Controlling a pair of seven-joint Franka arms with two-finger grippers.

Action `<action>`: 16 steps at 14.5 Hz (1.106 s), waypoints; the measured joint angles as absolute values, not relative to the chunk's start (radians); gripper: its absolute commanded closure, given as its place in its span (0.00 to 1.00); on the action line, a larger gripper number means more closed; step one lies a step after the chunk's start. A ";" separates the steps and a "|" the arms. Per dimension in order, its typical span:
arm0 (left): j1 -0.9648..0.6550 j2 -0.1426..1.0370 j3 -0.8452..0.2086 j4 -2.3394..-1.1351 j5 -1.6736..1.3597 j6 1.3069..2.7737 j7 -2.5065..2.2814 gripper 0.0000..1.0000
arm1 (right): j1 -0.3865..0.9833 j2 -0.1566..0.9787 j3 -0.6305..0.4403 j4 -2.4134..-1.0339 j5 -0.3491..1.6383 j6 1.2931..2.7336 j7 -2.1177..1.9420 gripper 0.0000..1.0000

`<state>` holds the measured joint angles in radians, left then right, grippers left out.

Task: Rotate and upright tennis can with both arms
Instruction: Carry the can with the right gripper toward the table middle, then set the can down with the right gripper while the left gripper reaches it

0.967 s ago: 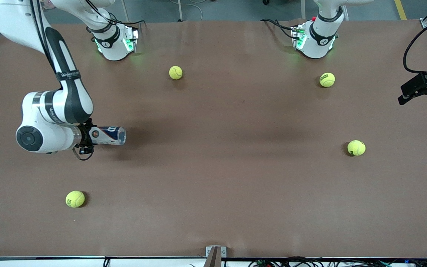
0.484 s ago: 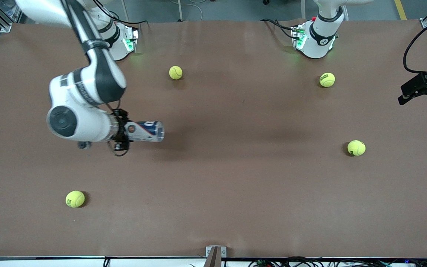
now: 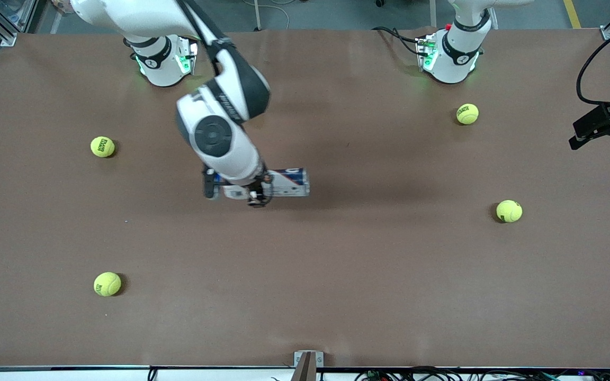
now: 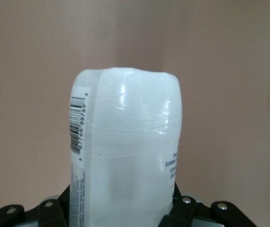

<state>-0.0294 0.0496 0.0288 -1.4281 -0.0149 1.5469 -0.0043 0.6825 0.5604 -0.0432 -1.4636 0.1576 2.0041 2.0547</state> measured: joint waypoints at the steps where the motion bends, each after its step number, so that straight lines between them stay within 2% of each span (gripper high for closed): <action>1: -0.029 0.050 0.029 -1.428 -0.015 1.547 -0.004 0.00 | 0.717 0.610 -0.044 -1.414 0.138 2.023 2.080 0.28; 8: -0.029 0.050 0.028 -1.428 -0.015 1.547 -0.004 0.00 | 0.856 0.892 -0.057 -1.092 0.040 2.098 2.147 0.28; 12: -0.030 0.050 0.026 -1.427 -0.015 1.547 -0.004 0.00 | 0.919 0.996 -0.107 -1.044 0.034 2.196 2.186 0.28; 16: -0.030 0.050 0.026 -1.427 -0.015 1.547 -0.004 0.00 | 0.951 1.053 -0.136 -1.014 0.034 2.240 2.227 0.28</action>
